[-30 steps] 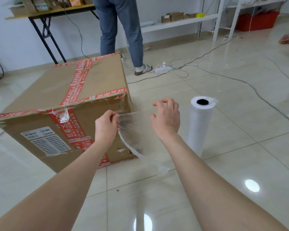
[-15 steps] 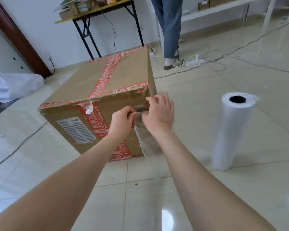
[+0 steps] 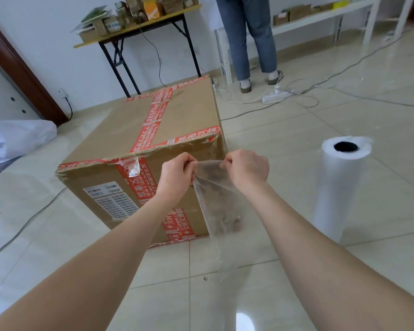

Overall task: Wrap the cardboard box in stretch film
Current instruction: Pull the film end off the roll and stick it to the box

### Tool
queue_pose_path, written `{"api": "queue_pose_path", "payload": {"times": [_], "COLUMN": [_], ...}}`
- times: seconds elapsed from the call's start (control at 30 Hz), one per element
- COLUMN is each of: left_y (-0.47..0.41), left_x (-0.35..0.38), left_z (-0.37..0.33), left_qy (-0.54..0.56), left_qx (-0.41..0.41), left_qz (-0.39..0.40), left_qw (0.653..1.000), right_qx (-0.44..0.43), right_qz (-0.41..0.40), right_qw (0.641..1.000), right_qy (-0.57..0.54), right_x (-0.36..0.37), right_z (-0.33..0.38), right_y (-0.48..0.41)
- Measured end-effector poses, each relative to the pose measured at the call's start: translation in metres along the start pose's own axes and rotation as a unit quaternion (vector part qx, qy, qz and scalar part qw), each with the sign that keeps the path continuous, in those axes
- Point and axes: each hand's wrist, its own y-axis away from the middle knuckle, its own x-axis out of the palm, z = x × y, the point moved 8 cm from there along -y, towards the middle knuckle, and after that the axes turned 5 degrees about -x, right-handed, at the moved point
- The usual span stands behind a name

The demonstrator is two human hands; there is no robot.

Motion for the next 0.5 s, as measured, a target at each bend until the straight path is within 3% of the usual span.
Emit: {"api": "queue_pose_path", "payload": {"times": [0.2,0.5], "left_y": [-0.004,-0.009], "left_x": [0.001,-0.008], "left_z": [0.001,-0.004], "left_qy": [-0.001,0.010], "left_qx": [0.021,0.032], "left_qz": [0.015,-0.033], "left_qw": [1.000,0.999], "right_qx": [0.016,0.028], "right_qz": [-0.038,-0.056], "right_qw": [0.999,0.997], "right_qy": [-0.008,-0.049], "right_x": [-0.004,-0.014], "right_z": [0.000,-0.006], "right_y": [-0.003,-0.010]}}
